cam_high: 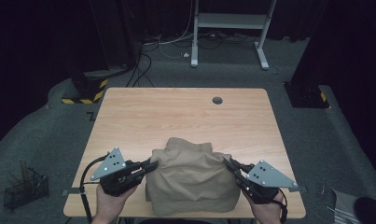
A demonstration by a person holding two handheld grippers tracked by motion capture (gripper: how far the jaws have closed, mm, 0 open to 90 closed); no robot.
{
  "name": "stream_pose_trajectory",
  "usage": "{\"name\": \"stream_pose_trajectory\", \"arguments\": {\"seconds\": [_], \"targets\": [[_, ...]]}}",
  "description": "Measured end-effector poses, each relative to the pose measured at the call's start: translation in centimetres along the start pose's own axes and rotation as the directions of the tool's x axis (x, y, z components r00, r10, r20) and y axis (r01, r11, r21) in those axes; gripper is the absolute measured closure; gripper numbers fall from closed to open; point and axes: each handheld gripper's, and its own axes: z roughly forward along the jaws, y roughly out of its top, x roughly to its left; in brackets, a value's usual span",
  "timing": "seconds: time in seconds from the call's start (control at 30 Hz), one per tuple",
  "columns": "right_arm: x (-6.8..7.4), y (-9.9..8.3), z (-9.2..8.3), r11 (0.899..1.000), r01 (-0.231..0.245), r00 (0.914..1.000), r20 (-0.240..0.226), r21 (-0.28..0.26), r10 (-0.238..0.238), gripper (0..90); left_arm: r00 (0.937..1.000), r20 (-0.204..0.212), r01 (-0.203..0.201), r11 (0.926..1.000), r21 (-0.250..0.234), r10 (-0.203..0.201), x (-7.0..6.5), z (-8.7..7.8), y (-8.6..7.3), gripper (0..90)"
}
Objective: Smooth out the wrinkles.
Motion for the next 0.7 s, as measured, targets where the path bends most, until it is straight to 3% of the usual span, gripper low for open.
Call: {"name": "stream_pose_trajectory", "arguments": {"seconds": [0.17,0.7], "targets": [[-0.8,-0.6,1.5,0.999,-0.036,0.9994,-0.003,0.019,0.036,85.9,0.9996,-0.016,0.021,0.9998,0.003,-0.021,1.1,1.1,-0.4,84.5],[-2.2,-1.4,3.6,0.998,-0.053,0.9982,0.031,0.047,0.052,85.8,0.9987,-0.050,0.015,0.9996,0.022,-0.014,3.1,3.8,-0.1,84.2]]}}
